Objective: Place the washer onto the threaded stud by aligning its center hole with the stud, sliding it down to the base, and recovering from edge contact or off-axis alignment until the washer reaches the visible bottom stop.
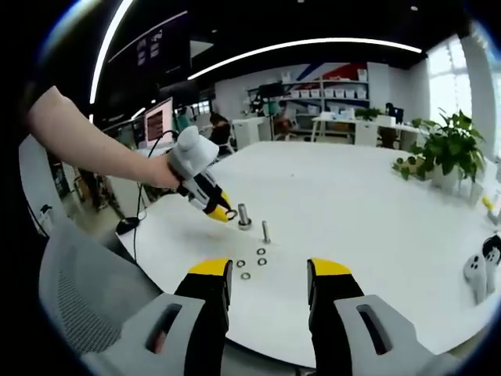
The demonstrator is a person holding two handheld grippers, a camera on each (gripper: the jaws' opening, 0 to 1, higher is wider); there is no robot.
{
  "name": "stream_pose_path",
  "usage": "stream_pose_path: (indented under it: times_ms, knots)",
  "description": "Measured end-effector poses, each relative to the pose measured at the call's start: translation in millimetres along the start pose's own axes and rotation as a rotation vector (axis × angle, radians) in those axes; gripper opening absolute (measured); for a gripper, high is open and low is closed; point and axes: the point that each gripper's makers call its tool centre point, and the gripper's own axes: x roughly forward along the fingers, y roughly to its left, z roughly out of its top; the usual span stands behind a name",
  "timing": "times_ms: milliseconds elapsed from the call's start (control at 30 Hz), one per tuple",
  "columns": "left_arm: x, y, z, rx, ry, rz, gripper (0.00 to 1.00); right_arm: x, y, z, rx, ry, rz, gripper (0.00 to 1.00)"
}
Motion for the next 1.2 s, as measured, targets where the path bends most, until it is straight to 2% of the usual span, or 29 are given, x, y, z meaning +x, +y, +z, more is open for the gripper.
stream_pose_path:
  times_ms: [100,367,633,1000,1200]
  knots:
    - [-1.7,3.7,6.0,0.025,0.000,0.008,0.19,-0.4,0.4,0.0,0.003,-0.002,0.001,0.41]
    - [4.5,20.5,13.4,0.014,0.008,0.016,0.19,-1.3,-0.6,2.5,0.009,-0.016,-0.002,0.41]
    - [10.7,29.3,12.7,-0.018,0.019,0.009,0.19,-1.5,-1.5,3.4,0.017,-0.022,-0.003,0.41]
    - [22.2,27.5,11.0,-0.014,0.049,-0.012,0.19,-1.0,-1.5,2.8,0.021,-0.020,0.002,0.41]
    - [35.1,25.9,1.6,-0.053,0.058,-0.023,0.19,-1.1,-2.6,2.6,0.028,-0.020,0.000,0.41]
